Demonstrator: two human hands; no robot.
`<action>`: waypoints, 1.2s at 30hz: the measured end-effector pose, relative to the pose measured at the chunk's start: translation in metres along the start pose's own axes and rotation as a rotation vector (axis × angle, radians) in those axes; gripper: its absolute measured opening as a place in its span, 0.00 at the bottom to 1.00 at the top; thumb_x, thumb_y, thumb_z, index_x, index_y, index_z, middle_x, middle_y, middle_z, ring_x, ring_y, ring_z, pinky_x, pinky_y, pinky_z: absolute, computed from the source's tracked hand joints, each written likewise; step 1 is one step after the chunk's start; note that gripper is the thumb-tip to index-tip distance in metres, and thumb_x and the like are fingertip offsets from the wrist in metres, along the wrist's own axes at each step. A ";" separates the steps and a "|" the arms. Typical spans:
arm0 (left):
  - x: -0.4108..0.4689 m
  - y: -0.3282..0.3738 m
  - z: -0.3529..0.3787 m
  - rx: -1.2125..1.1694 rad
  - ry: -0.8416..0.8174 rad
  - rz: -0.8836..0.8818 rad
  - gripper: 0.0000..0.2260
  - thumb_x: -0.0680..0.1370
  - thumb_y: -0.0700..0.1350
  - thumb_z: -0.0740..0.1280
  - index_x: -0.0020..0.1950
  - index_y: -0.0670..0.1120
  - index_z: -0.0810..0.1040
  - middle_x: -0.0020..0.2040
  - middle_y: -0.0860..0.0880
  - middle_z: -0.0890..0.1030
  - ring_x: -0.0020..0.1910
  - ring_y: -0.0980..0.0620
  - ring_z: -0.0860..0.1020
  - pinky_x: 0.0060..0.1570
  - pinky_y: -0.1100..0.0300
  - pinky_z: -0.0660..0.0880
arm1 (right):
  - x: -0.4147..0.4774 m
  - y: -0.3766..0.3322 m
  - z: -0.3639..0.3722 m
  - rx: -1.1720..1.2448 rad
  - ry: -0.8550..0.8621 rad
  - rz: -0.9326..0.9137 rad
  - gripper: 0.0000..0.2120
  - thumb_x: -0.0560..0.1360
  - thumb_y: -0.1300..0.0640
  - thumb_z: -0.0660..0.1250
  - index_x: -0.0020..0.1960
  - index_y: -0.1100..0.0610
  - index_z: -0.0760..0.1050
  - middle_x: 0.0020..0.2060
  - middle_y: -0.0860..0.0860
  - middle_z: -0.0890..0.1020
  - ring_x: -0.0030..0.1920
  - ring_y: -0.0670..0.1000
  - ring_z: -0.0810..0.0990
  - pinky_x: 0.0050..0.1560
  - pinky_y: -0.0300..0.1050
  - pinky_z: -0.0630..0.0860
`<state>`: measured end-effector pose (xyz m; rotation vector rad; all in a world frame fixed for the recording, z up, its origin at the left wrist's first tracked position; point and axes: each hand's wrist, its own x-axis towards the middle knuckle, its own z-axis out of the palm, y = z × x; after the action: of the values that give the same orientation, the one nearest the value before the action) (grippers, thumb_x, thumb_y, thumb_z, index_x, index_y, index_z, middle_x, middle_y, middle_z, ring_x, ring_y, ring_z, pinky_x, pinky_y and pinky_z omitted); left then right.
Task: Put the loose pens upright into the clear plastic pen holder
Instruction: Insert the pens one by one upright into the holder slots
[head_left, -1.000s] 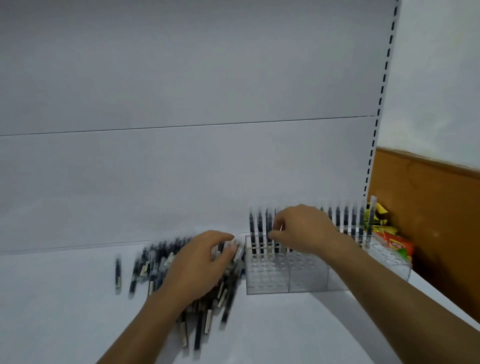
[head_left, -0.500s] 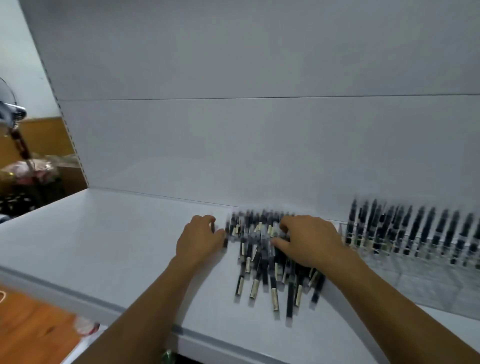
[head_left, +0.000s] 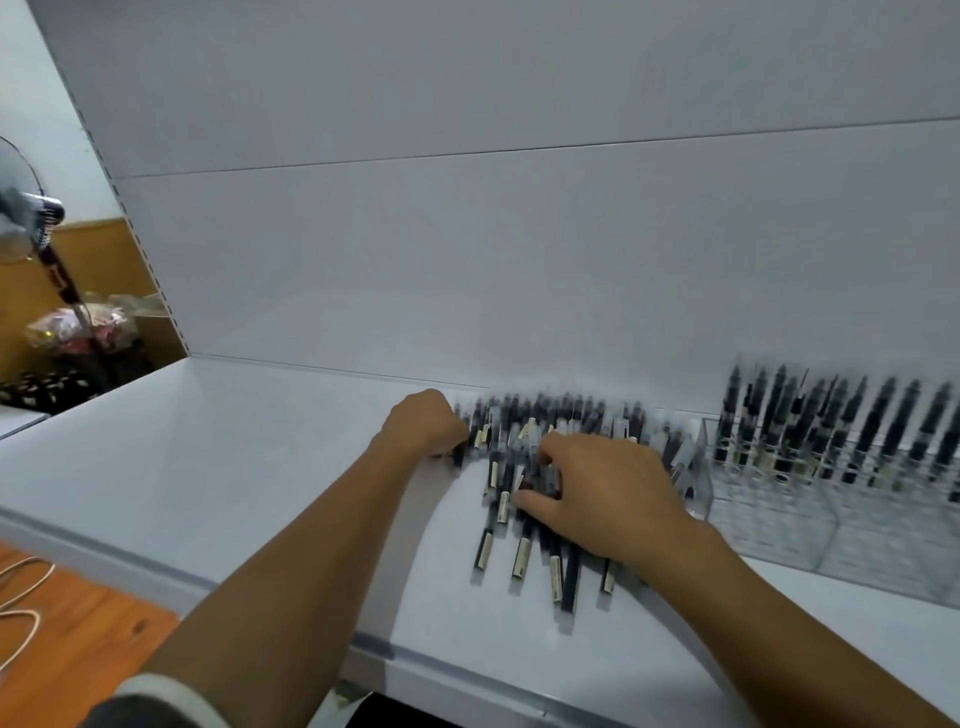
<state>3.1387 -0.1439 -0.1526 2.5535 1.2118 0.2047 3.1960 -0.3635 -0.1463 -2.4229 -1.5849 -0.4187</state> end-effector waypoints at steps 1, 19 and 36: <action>0.001 0.002 -0.002 -0.012 -0.020 -0.014 0.13 0.71 0.42 0.66 0.30 0.45 0.66 0.27 0.49 0.70 0.27 0.50 0.69 0.28 0.63 0.64 | 0.001 -0.002 0.001 -0.017 -0.007 -0.009 0.22 0.73 0.29 0.59 0.49 0.48 0.71 0.35 0.43 0.75 0.35 0.48 0.76 0.34 0.42 0.68; -0.019 0.015 -0.009 -0.157 -0.152 -0.032 0.11 0.71 0.38 0.72 0.33 0.41 0.72 0.27 0.46 0.73 0.26 0.49 0.72 0.32 0.61 0.73 | -0.001 -0.010 0.000 -0.010 -0.046 -0.126 0.08 0.76 0.45 0.60 0.48 0.50 0.68 0.29 0.46 0.71 0.33 0.51 0.73 0.41 0.45 0.74; -0.080 0.011 0.015 -1.401 0.050 -0.048 0.08 0.78 0.34 0.64 0.54 0.40 0.81 0.49 0.45 0.84 0.47 0.49 0.81 0.48 0.58 0.80 | -0.004 -0.010 0.000 0.104 -0.011 -0.120 0.05 0.76 0.48 0.61 0.47 0.48 0.74 0.32 0.45 0.77 0.34 0.46 0.76 0.40 0.42 0.71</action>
<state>3.1003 -0.2157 -0.1624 1.2791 0.6728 0.7711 3.1851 -0.3630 -0.1480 -2.2656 -1.7172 -0.3344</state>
